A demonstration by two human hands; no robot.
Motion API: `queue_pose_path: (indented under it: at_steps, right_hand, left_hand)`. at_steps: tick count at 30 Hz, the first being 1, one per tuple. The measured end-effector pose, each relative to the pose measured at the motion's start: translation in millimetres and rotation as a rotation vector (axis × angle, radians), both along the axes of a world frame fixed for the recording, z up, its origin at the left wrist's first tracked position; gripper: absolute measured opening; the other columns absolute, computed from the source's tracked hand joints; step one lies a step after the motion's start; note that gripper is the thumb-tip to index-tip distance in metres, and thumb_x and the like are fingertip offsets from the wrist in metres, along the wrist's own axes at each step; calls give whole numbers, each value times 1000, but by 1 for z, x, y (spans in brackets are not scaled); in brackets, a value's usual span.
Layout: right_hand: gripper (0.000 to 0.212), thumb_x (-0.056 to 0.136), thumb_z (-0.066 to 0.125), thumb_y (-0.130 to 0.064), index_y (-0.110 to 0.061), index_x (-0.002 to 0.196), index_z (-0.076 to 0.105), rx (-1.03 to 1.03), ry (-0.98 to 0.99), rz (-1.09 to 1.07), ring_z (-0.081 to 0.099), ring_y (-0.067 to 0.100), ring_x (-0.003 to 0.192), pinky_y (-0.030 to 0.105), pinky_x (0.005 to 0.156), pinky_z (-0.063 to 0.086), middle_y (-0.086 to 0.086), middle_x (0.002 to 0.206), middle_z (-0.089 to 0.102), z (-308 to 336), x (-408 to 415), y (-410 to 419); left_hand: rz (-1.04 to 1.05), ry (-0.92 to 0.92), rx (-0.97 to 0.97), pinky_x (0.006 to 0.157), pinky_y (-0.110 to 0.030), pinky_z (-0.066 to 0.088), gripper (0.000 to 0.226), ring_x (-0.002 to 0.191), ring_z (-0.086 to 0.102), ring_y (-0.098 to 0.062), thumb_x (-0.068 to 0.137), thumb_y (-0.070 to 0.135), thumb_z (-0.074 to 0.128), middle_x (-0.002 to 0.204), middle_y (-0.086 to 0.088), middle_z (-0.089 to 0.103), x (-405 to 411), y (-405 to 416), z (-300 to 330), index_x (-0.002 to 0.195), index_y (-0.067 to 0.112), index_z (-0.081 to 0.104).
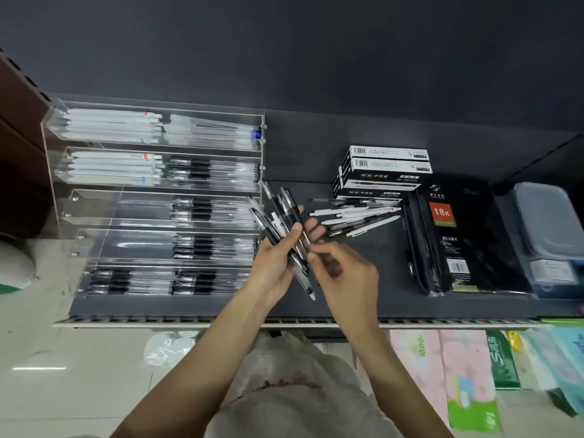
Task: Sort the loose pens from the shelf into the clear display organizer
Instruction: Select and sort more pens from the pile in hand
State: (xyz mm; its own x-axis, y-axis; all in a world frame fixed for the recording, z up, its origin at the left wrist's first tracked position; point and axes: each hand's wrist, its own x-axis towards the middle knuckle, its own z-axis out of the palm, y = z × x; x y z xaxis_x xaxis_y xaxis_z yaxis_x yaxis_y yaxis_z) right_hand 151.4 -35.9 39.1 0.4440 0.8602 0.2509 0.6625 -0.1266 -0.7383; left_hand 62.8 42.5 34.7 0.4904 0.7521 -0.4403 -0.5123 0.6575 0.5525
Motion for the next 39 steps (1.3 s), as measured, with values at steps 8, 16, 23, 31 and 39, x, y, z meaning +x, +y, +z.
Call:
queue_pose_path:
  at_steps: [8, 16, 23, 31, 39]
  right_hand:
    - [27, 89, 54, -37, -23, 107, 69, -5, -213, 135, 40, 11, 97, 11, 89, 29, -1, 104, 53, 39, 36, 48]
    - [17, 87, 63, -42, -30, 93, 72, -407, -114, 337, 34, 17, 116, 28, 102, 23, -1, 125, 50, 40, 55, 75]
    - [17, 92, 57, -20, -18, 76, 60, 186, 429, -93, 49, 4, 58, 22, 60, 38, -7, 62, 59, 75, 69, 52]
    - [14, 84, 63, 3, -10, 82, 61, 219, 662, -205, 67, 18, 67, 33, 67, 55, 5, 72, 69, 23, 37, -9]
    - [13, 84, 68, -6, -16, 92, 64, 141, 275, -201, 65, 6, 68, 24, 64, 54, -13, 76, 69, -19, 18, -32]
  left_hand:
    - [-353, 312, 286, 77, -30, 58, 13, 70, 67, -12, 95, 5, 49, 77, -1, 72, -9, -4, -10, 96, 3, 62]
    - [-491, 331, 323, 74, -24, 57, 18, 70, 67, -10, 96, 4, 50, 85, -5, 70, -8, -17, -8, 111, 0, 59]
    - [-410, 434, 328, 62, -19, 54, 13, 64, 65, -5, 98, 5, 46, 86, -6, 67, -7, -21, -14, 107, 3, 55]
    - [-157, 32, 5, 72, -29, 59, 21, 73, 69, -12, 99, 5, 40, 82, -3, 71, 8, -5, -7, 113, 6, 57]
    - [-158, 84, 51, 66, -32, 59, 28, 73, 69, -18, 100, 11, 41, 94, -15, 71, 33, -10, 0, 124, -2, 48]
